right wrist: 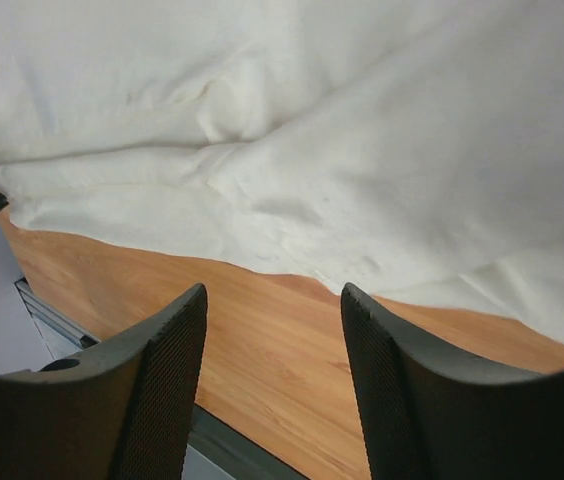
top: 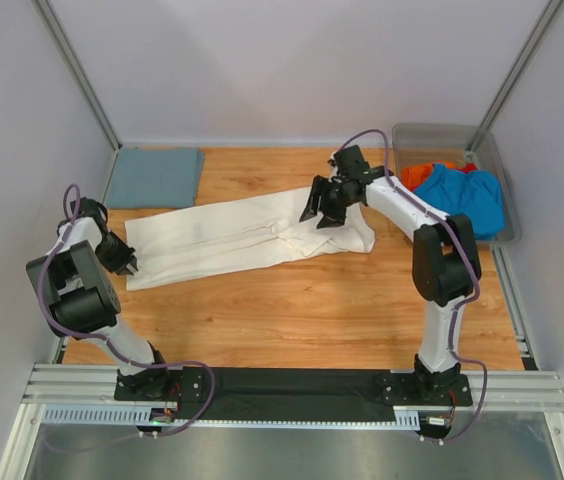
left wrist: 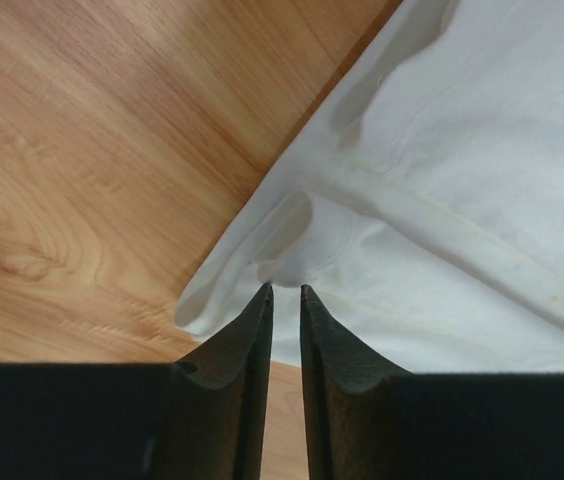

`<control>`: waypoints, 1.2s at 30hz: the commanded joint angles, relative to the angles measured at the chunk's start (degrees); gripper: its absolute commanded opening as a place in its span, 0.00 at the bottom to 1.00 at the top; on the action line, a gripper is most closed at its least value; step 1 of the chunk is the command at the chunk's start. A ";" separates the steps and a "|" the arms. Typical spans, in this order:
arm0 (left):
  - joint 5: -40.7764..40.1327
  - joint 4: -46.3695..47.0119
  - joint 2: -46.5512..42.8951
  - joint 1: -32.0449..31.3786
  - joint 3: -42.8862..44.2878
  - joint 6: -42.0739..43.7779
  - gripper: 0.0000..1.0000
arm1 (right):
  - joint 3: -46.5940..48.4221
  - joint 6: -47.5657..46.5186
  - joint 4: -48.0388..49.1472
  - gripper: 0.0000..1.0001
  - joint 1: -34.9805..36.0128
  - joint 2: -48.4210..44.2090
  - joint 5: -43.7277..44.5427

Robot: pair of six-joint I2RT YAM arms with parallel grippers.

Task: Fold and stack the t-shirts
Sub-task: Fold the tshirt

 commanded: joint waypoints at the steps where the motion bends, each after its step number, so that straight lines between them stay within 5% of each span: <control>1: 0.82 0.94 0.61 0.17 -0.39 0.31 0.22 | -3.64 0.66 -2.98 0.58 -4.47 -4.69 2.24; 3: 0.73 0.85 0.52 0.26 -0.48 0.40 0.15 | -6.71 1.28 -2.20 0.57 -7.10 -5.48 1.80; 7: 0.55 0.33 0.34 0.17 0.05 0.48 0.00 | -9.80 4.26 0.09 0.38 -10.63 -4.88 -0.21; 16: 0.82 -0.64 0.08 0.26 1.28 0.75 0.00 | -9.63 9.81 5.62 0.32 -14.67 -0.66 0.48; 23: 1.17 -1.78 0.43 0.26 2.59 1.71 0.00 | -0.67 3.92 1.24 0.32 -15.29 5.58 6.72; 36: 1.87 -2.14 0.17 0.26 2.77 1.98 0.00 | 1.80 0.84 -1.14 0.33 -15.38 8.84 10.50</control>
